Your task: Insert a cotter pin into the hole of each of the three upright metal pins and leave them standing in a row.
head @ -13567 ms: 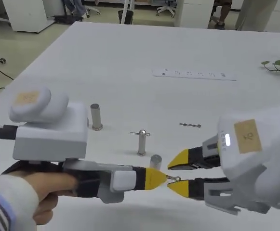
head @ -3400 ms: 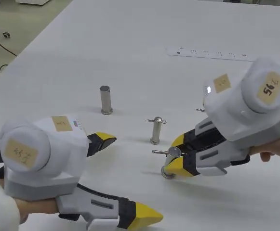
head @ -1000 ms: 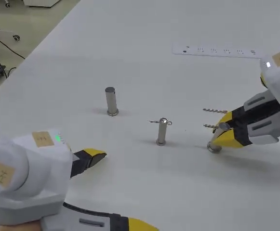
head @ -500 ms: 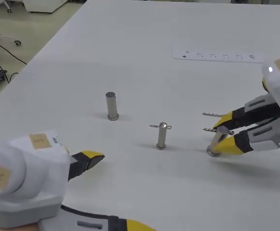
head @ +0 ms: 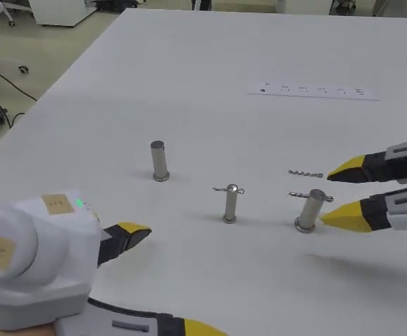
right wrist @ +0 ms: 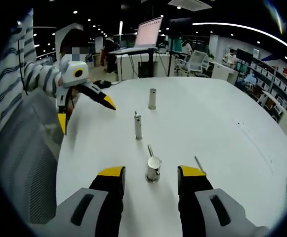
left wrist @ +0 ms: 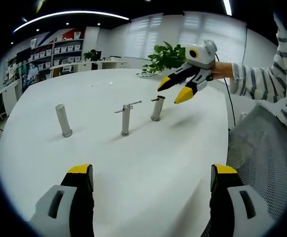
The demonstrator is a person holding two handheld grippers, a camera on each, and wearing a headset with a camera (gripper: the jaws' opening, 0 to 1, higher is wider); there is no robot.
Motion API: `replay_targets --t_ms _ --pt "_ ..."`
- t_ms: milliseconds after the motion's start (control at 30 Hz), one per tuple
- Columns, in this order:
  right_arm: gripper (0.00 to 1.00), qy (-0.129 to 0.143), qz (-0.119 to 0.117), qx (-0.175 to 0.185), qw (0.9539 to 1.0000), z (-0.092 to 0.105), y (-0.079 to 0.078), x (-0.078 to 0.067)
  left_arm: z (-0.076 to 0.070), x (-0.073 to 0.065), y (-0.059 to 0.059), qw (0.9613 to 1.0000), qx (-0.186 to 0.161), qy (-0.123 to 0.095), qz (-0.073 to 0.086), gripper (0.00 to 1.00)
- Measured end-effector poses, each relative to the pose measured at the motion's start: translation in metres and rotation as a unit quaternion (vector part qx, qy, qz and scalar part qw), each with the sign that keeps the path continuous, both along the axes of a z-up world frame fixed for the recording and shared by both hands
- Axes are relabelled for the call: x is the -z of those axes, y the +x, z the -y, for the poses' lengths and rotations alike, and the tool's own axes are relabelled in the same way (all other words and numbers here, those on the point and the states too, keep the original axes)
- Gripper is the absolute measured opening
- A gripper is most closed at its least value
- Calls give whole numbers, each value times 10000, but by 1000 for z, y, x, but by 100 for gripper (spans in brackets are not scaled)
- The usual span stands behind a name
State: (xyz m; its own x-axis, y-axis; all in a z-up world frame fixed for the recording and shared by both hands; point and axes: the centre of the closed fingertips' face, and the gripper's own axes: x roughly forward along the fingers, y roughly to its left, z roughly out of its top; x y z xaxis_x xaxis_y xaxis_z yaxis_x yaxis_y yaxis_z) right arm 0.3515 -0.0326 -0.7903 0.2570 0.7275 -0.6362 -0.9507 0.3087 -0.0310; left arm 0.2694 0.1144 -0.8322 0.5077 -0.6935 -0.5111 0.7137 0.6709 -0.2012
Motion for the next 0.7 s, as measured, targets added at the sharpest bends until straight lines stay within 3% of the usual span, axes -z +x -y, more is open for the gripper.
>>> replay_targets --t_ms 100,233,700 --pt "53 142 7 276 9995 6 -1 -5 1 -3 1 10000 3 -29 15 99" --pt "53 296 -113 543 9980 18 -10 -9 2 -6 1 10000 10 -89 -30 99" --pt "73 515 -459 1228 9900 44 -39 -3 2 -13 2 9998 -72 -182 2 99"
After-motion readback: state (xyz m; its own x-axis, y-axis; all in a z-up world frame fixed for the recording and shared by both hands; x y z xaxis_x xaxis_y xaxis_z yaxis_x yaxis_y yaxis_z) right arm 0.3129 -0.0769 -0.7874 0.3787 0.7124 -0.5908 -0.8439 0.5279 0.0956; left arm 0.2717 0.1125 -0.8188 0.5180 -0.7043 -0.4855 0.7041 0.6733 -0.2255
